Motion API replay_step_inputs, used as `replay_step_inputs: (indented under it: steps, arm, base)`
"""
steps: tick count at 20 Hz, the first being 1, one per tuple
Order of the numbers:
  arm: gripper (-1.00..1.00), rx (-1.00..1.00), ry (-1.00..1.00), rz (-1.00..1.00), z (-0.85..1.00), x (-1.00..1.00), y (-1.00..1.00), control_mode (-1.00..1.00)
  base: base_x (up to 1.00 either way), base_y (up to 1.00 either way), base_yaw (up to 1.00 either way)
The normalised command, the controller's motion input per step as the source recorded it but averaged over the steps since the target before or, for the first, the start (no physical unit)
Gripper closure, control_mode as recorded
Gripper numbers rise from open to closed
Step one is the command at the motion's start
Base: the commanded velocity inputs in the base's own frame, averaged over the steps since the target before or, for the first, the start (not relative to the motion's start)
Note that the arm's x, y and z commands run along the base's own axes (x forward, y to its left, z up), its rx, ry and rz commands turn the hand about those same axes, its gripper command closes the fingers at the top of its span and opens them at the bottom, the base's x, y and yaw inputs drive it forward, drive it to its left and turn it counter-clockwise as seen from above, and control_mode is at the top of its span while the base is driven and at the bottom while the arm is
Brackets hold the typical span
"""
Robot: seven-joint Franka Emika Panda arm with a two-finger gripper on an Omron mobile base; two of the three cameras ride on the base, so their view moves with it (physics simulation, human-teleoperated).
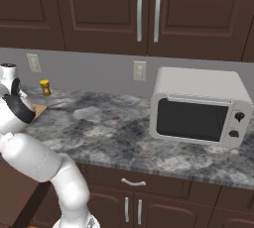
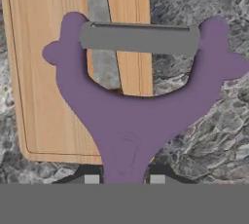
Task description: Open the drawer on the left and place the cutting tools on the cutting board.
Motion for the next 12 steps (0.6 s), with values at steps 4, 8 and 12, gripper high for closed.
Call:
replay_step_inputs:
  steps: [4,8,12]
  arm:
    - [1.00,-0.03,-0.01,-0.08,-0.04,0.18,0.36,-1.00]
    - [1.00,-0.04,0.00,-0.09,-0.06,0.26,0.35,-1.00]
    - [1.00,0.00,0.00,-0.08,-0.16,0.28,0.04,-1.00]
  base:
    - [0.00,0.00,0.00]
    - [0.00,0.00,0.00]
    - [0.00,0.00,0.00]
